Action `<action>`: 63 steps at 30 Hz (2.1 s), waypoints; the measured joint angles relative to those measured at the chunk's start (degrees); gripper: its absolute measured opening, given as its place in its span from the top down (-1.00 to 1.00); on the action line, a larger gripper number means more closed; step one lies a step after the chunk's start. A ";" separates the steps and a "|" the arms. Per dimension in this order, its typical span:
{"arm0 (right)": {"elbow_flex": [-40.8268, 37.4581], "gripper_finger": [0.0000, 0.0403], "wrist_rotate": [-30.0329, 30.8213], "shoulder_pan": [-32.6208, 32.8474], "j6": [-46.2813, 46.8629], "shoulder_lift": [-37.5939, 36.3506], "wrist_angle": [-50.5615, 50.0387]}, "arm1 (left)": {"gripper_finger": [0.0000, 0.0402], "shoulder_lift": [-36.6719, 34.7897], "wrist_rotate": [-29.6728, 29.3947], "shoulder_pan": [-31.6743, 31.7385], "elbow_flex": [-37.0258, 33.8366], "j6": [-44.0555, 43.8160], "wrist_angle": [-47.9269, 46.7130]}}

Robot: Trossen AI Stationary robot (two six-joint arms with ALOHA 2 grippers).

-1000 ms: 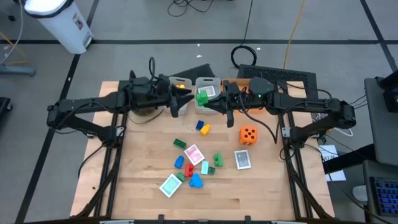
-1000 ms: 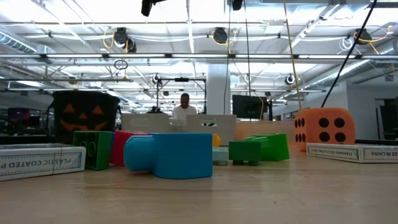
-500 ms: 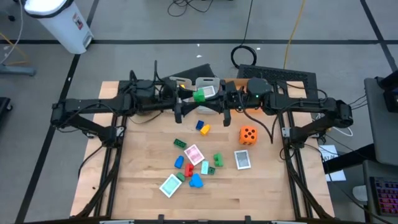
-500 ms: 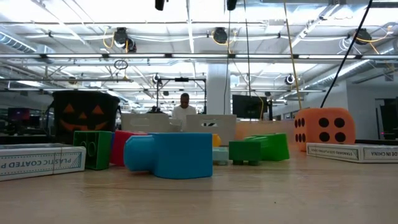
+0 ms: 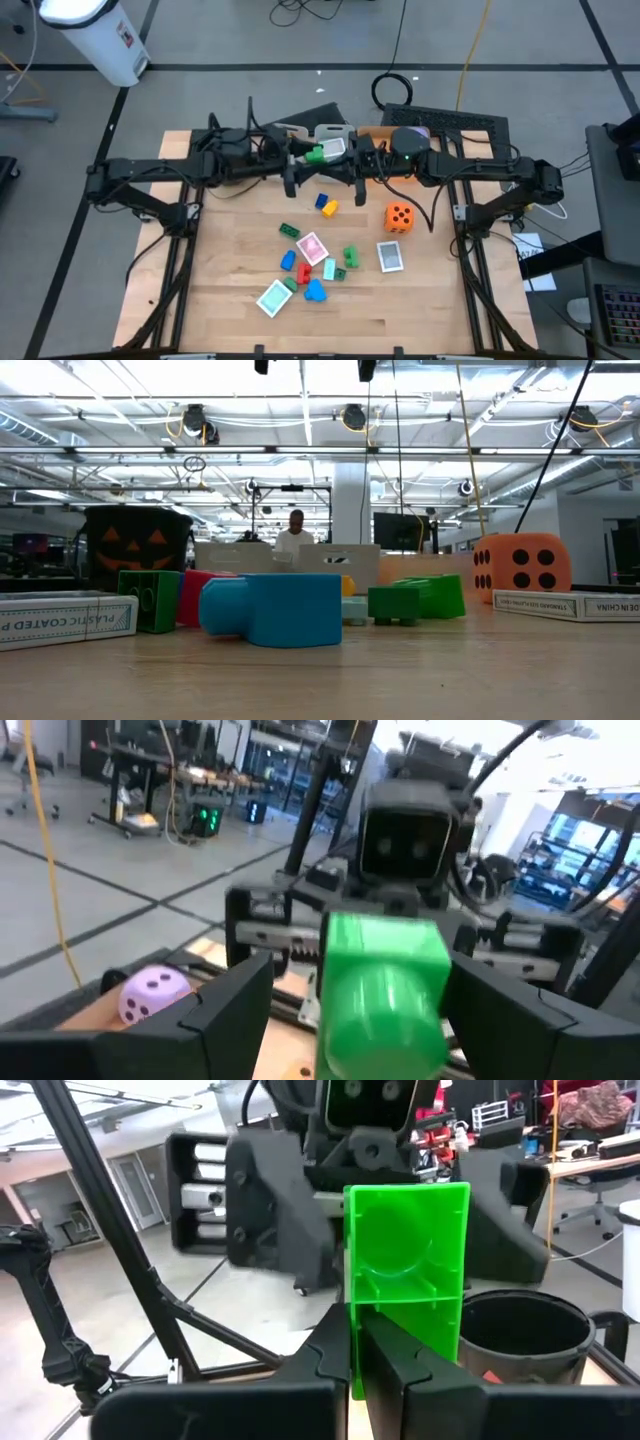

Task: Pick & Place Toys
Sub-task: Put the green game piece into the left gray bin

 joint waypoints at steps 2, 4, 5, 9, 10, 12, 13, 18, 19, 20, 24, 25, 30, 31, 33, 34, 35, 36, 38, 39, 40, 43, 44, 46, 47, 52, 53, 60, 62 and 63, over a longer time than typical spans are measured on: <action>0.00 1.00 -0.03 0.00 0.00 0.02 -0.02 | -0.42 0.00 -0.75 0.14 0.00 0.08 -0.12; 0.00 1.00 0.03 -0.01 -0.01 0.00 -0.02 | -0.42 0.08 -0.76 0.34 0.00 0.07 -0.36; 0.00 1.00 0.03 -0.02 -0.01 0.00 -0.02 | -0.42 0.08 -0.53 0.47 0.00 0.06 -0.38; 0.00 1.00 0.01 -0.02 -0.02 0.00 0.42 | -0.42 0.04 0.84 0.47 0.00 0.02 -0.68; 0.00 1.00 0.01 -0.02 -0.04 0.00 0.89 | -0.42 0.04 0.87 0.47 0.00 0.01 -0.74; 0.00 1.00 0.03 -0.02 -0.02 0.00 1.93 | -0.42 0.04 0.73 0.47 0.00 -0.22 -0.64; 0.00 1.00 0.03 -0.02 -0.03 0.00 2.33 | -0.42 0.04 0.55 0.47 0.00 -0.27 -0.54; 0.00 1.00 0.05 -0.02 -0.02 0.00 2.25 | -0.42 0.01 0.29 0.47 0.00 -0.29 -0.57; 0.00 1.00 0.05 -0.02 -0.02 0.00 2.25 | -0.42 0.00 0.31 0.47 0.00 -0.29 -0.55; 0.00 1.00 0.05 -0.02 -0.02 0.00 2.23 | -0.42 0.02 0.31 0.47 0.00 -0.29 -0.51; 0.00 1.00 0.06 -0.02 -0.02 0.00 2.23 | -0.42 0.02 0.04 0.47 0.00 -0.29 -0.45; 0.00 1.00 0.05 -0.02 -0.02 0.00 2.23 | -0.41 0.02 0.02 0.47 0.00 -0.29 -0.44; 0.02 1.00 0.07 -0.02 -0.02 0.00 2.34 | -0.28 -0.72 0.06 0.47 -0.05 0.34 -0.15; 0.02 1.00 0.09 -0.04 -0.02 0.00 2.34 | -0.24 -1.00 0.17 0.47 -0.04 0.48 -0.29; 0.02 1.00 0.13 -0.04 -0.02 0.00 2.43 | -0.15 -1.71 0.34 0.51 -0.09 1.00 -1.04; 0.02 1.00 0.14 -0.04 -0.02 0.00 2.54 | -0.11 -1.85 0.37 0.51 -0.09 1.43 -0.74; 0.03 1.00 0.14 -0.06 -0.02 -0.02 2.58 | -0.08 -1.91 0.49 0.51 -0.09 1.59 -0.53; 0.06 1.00 0.14 -0.07 -0.02 -0.04 2.55 | -0.04 -1.90 0.53 0.51 -0.09 1.55 -0.49; 0.04 1.00 0.20 -0.07 -0.02 -0.02 2.47 | 0.02 -1.86 0.55 0.51 -0.09 1.35 -0.63; 0.04 1.00 0.20 -0.07 -0.02 0.00 2.47 | 0.06 -1.86 0.56 0.51 -0.09 1.36 -0.67; 0.04 1.00 0.20 -0.07 -0.02 0.00 2.47 | 0.09 -1.86 0.77 0.51 -0.09 1.37 -0.66; 0.04 1.00 0.11 -0.04 -0.02 0.00 2.47 | 0.16 -1.68 2.06 0.58 -0.09 1.41 -0.65; 0.04 1.00 0.09 -0.04 -0.02 0.00 2.41 | 0.18 -1.59 2.14 0.58 -0.09 1.41 -0.60; 0.04 1.00 0.09 -0.07 -0.02 -0.01 2.31 | 0.20 -1.53 2.14 0.60 -0.09 1.48 -0.61; 0.04 1.00 0.12 -0.07 -0.02 -0.02 2.32 | 0.21 -1.53 2.16 0.60 -0.09 1.56 -0.60; 0.04 1.00 0.09 -0.05 -0.02 0.00 2.32 | 0.23 -1.51 2.21 0.60 -0.07 1.72 -0.69; 0.04 1.00 0.09 -0.07 -0.02 -0.02 2.32 | 0.26 -1.51 2.21 0.60 -0.07 1.72 -0.71; 0.04 1.00 -0.08 -0.05 -0.02 -0.01 2.34 | 0.34 -1.47 2.25 0.58 -0.04 1.70 -0.75; 0.04 1.00 -0.08 -0.04 -0.02 -0.02 2.34 | 0.34 -1.47 2.25 0.58 -0.04 1.70 -0.75; 0.04 0.99 -0.10 -0.04 -0.02 -0.02 2.36 | 0.34 -1.45 2.28 0.58 -0.04 1.70 -0.75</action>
